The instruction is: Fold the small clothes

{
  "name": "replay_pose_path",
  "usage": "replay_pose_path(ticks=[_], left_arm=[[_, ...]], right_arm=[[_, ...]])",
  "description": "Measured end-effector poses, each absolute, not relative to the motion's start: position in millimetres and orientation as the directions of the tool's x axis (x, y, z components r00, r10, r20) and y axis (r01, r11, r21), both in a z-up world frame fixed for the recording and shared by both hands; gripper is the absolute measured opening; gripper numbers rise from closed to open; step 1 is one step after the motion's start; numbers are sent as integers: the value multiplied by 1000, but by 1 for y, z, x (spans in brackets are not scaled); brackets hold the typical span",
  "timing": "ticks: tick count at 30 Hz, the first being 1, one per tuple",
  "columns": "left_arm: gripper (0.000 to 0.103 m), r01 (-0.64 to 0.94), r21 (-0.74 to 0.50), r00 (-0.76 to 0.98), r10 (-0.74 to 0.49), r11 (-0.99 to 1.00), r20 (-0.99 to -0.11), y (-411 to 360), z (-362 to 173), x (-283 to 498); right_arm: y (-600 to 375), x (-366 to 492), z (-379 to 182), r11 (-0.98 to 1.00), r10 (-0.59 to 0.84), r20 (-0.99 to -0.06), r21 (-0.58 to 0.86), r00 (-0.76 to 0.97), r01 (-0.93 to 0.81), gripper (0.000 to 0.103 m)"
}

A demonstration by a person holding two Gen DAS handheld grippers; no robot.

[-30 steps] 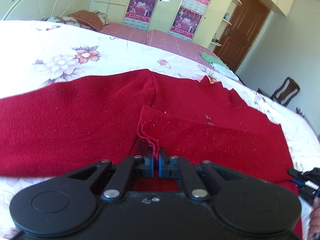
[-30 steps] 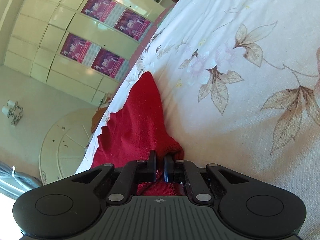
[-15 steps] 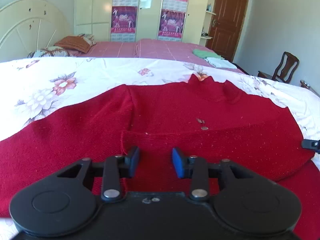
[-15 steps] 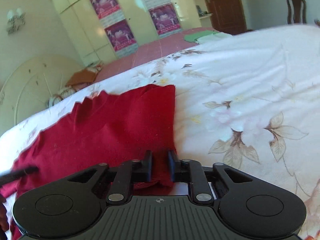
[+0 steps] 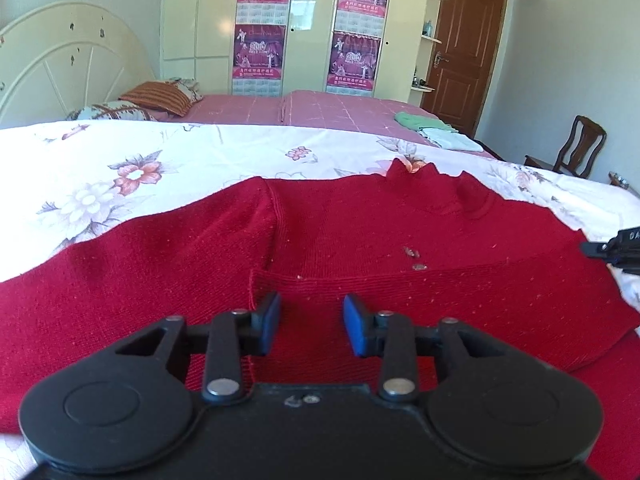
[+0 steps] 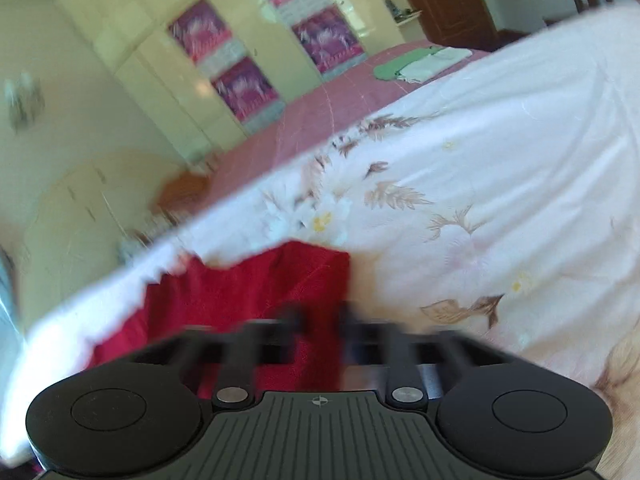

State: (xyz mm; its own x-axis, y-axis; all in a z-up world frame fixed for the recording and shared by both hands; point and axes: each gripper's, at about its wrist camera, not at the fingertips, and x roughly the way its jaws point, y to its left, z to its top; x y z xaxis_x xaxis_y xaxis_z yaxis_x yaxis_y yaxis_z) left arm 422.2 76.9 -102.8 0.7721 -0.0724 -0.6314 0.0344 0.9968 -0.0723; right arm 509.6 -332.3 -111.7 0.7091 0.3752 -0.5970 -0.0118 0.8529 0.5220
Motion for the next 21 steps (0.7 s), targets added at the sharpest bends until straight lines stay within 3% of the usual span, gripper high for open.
replay_pose_path(ticks=[3, 7, 9, 12, 16, 21], left_arm=[[37, 24, -39, 772, -44, 999, -634, 73, -101, 421], [38, 5, -32, 771, -25, 999, -636, 71, -98, 420], [43, -24, -28, 793, 2, 999, -609, 65, -87, 417], [56, 58, -93, 823, -100, 994, -559, 33, -73, 419], [57, 242, -92, 770, -249, 966, -587, -41, -73, 434], [65, 301, -52, 711, -261, 952, -653, -88, -103, 450]], right_arm=[[-330, 504, -111, 886, 324, -603, 464, 729, -10, 6], [-305, 500, -104, 965, 190, -637, 262, 747, -22, 6], [-307, 496, -99, 966, 181, -639, 256, 747, -15, 7], [-312, 476, -83, 949, 258, -575, 303, 777, -90, 7], [-295, 470, -79, 953, 291, -590, 251, 753, -171, 7], [-283, 469, -99, 957, 290, -651, 206, 701, -205, 6]])
